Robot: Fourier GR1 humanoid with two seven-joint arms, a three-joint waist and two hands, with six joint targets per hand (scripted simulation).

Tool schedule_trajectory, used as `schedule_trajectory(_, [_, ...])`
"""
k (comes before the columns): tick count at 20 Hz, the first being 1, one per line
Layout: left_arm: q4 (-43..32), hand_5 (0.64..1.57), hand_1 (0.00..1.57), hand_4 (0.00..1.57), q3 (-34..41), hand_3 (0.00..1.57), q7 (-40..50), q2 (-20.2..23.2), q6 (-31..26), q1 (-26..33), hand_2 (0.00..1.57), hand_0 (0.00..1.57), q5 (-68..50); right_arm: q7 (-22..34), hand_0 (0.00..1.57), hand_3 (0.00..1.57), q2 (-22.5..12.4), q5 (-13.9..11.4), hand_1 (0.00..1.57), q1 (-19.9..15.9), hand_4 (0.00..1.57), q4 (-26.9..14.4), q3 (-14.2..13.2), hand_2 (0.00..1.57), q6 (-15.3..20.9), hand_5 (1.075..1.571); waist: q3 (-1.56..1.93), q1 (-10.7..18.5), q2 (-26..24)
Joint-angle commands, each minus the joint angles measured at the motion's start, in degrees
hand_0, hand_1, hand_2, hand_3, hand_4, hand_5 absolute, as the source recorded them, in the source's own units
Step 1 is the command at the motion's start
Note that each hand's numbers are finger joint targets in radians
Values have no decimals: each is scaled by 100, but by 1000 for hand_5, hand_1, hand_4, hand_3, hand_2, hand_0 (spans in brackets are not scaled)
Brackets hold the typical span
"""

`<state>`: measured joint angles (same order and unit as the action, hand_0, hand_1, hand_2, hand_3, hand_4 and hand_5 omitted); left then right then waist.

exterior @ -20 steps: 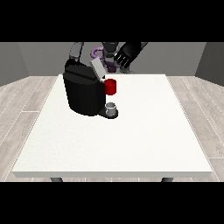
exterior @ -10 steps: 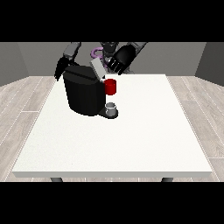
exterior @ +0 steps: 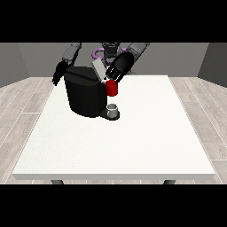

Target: Insert the coffee pod into the coffee machine and close the lid

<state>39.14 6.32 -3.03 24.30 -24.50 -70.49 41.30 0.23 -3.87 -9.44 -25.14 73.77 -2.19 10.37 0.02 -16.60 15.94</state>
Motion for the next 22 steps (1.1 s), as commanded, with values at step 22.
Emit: schedule_trajectory(22, [-283, 1571, 1198, 355, 60, 1168, -293, 151, 223, -222, 1224, 1198, 195, 17, 0, 0, -83, 77, 0, 7, 0, -83, -84, 0, -106, 1571, -1, -171, 123])
